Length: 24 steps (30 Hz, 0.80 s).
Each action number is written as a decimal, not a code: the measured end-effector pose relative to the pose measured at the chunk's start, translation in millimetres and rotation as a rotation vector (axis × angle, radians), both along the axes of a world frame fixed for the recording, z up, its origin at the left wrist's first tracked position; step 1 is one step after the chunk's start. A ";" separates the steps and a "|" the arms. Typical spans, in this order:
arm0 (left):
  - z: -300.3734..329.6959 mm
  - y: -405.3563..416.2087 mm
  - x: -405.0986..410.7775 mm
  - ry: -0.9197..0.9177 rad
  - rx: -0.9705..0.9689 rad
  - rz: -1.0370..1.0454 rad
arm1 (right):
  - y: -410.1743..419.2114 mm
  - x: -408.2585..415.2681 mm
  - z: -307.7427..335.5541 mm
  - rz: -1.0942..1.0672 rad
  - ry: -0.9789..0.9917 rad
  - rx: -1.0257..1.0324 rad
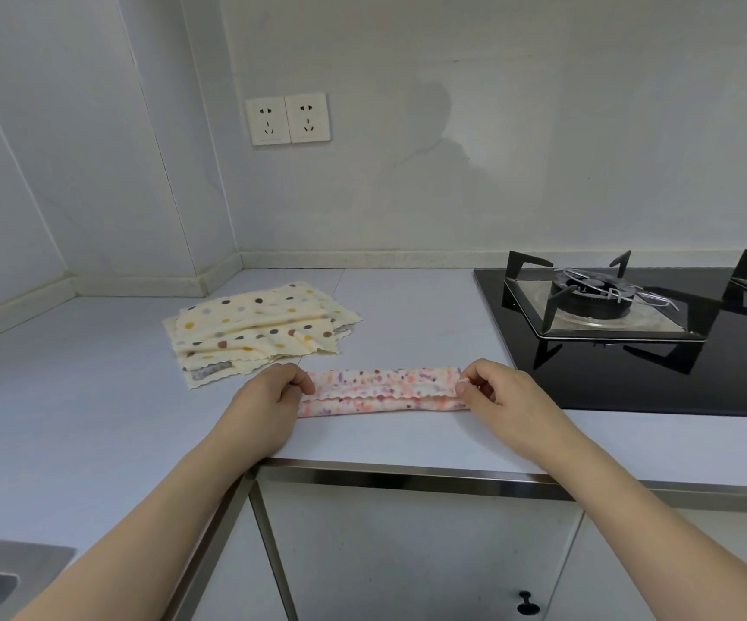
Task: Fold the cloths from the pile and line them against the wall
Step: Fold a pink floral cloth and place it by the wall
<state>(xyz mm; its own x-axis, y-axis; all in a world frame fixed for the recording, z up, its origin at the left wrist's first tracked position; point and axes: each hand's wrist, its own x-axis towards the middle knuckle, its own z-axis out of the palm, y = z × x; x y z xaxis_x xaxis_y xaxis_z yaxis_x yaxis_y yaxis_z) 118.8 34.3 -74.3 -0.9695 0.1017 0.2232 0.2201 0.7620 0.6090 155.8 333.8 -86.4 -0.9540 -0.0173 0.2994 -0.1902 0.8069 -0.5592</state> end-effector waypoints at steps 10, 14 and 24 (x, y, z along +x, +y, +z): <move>5.0 1.5 3.7 -0.041 0.050 0.000 | -1.6 3.6 4.5 -0.041 0.037 -0.020; 18.4 -1.8 7.4 -0.053 0.126 -0.032 | -1.1 8.2 10.5 -0.070 0.106 -0.249; 77.3 -11.6 22.9 0.134 0.273 -0.098 | -4.6 20.1 77.5 -0.017 0.260 -0.381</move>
<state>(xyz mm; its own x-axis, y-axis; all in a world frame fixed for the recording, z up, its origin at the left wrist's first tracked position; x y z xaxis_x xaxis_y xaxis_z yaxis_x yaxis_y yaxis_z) 141.8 22.7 3.0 -0.9182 0.1121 0.3800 0.3765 0.5457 0.7486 175.9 329.3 -8.9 -0.8453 0.1555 0.5112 -0.3522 0.5574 -0.7518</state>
